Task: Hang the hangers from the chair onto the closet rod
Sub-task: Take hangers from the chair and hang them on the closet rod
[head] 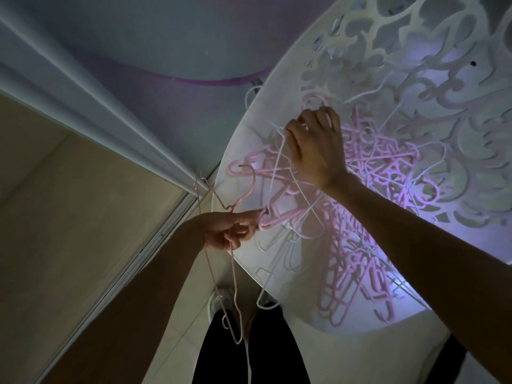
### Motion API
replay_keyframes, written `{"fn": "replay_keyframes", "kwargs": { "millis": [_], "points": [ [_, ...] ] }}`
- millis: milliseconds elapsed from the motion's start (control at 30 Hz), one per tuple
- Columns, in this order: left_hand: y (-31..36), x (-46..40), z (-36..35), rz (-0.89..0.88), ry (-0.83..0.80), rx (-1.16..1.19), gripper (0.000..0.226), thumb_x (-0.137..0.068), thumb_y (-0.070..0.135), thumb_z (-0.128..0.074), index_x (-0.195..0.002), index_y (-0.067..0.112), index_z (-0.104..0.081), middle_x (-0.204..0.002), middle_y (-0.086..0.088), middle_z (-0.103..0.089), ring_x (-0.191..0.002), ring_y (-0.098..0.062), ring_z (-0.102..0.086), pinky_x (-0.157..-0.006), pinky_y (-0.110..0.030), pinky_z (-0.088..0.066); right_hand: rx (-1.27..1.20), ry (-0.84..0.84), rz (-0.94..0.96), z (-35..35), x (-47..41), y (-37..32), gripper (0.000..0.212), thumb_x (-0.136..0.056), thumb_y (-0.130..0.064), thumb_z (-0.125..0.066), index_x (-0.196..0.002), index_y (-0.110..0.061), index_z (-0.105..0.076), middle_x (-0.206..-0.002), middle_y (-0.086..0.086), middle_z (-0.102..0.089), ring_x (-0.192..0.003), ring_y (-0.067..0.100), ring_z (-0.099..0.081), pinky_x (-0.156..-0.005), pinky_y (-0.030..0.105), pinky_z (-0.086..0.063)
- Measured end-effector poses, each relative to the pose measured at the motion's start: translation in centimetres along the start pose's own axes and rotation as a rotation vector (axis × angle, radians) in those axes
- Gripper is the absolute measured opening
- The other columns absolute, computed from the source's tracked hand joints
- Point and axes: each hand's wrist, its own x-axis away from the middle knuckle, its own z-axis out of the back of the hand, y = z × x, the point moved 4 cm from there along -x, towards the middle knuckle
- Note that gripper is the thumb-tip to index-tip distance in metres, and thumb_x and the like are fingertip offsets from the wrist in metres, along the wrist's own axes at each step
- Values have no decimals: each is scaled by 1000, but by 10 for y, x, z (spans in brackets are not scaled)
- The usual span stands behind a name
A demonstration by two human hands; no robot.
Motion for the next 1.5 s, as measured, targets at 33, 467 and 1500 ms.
{"fn": "replay_keyframes", "kwargs": {
  "millis": [33,467,1500],
  "points": [
    [0,1,-1,4,30,-26,20,-75,24,-65,-92,14,-71,-75,4,-60,-55,0,-54,-31,-7,-23,1,0,28,-1,-2,-4,20,-92,-21,-46,-82,-14,-62,-81,9,-58,-84,28,-50,-94,37,-31],
    [-8,-6,17,-41,275,-56,15,-76,22,-71,-78,9,-64,-48,7,-58,-30,1,-36,-30,-7,-25,156,-216,-327,-16,31,16,22,-86,-23,-45,-81,-12,-63,-79,14,-62,-80,32,-58,-87,37,-26],
    [-12,-6,13,-102,453,11,18,-73,23,-77,-67,15,-62,-45,6,-55,-41,-1,-35,-30,-11,-22,-165,-1117,248,-16,22,-75,19,-80,-24,-67,-98,-24,-72,-109,2,-68,-102,27,-63,-89,34,-48]
  ]
}}
